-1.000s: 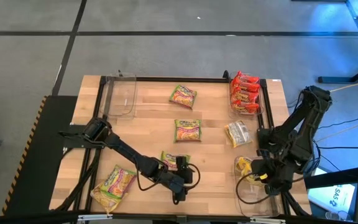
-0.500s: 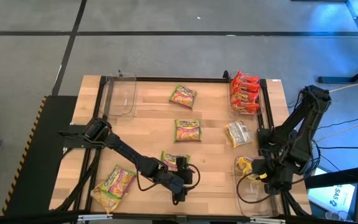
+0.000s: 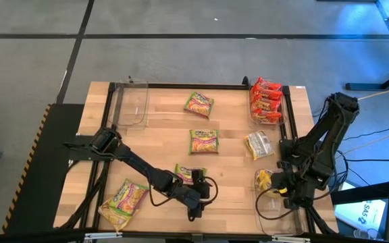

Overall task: Sort Maruchan noodles
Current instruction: Put the yellow noodle pack into the bottom transparent bin

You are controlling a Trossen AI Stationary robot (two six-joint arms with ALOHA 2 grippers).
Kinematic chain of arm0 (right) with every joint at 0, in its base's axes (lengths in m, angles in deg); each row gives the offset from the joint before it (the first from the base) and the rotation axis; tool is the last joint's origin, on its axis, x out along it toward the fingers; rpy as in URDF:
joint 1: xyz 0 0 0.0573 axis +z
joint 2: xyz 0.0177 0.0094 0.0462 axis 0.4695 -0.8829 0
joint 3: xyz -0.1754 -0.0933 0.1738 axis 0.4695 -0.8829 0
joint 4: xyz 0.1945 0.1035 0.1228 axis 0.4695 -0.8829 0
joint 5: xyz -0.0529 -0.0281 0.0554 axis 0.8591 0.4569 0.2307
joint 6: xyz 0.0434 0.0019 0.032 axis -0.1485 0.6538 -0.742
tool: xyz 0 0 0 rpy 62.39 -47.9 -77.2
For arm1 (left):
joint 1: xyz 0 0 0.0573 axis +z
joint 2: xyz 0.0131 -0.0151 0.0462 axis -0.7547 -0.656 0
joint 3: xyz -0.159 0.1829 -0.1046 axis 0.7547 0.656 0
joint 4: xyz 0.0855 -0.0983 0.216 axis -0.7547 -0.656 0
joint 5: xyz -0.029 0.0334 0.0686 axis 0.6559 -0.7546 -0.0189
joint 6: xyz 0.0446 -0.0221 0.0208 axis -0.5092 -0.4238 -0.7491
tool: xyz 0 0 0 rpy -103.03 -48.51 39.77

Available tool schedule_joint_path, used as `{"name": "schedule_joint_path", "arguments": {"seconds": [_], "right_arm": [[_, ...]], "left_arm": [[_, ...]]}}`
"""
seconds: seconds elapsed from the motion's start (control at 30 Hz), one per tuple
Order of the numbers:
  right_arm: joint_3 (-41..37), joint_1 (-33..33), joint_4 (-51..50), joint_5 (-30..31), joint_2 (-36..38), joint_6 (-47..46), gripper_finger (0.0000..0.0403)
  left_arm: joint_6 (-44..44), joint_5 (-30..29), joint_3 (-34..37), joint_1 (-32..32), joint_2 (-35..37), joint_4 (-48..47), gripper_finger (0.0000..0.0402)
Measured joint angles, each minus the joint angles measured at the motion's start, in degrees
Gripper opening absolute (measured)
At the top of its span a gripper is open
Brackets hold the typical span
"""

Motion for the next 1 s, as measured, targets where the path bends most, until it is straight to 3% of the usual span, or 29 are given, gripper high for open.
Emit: {"name": "schedule_joint_path", "arguments": {"seconds": [0.23,1.0], "right_arm": [[0.0,-0.04,-0.23,0.64,-0.48,-2.33,0.0106],[0.02,0.0,-1.04,3.41,-7.12,5.21,0.0106]], "left_arm": [[-0.14,0.0,0.0,-0.01,0.0,0.0,0.0302],[-1.12,0.0,0.0,0.25,-0.02,0.72,0.0302]]}}
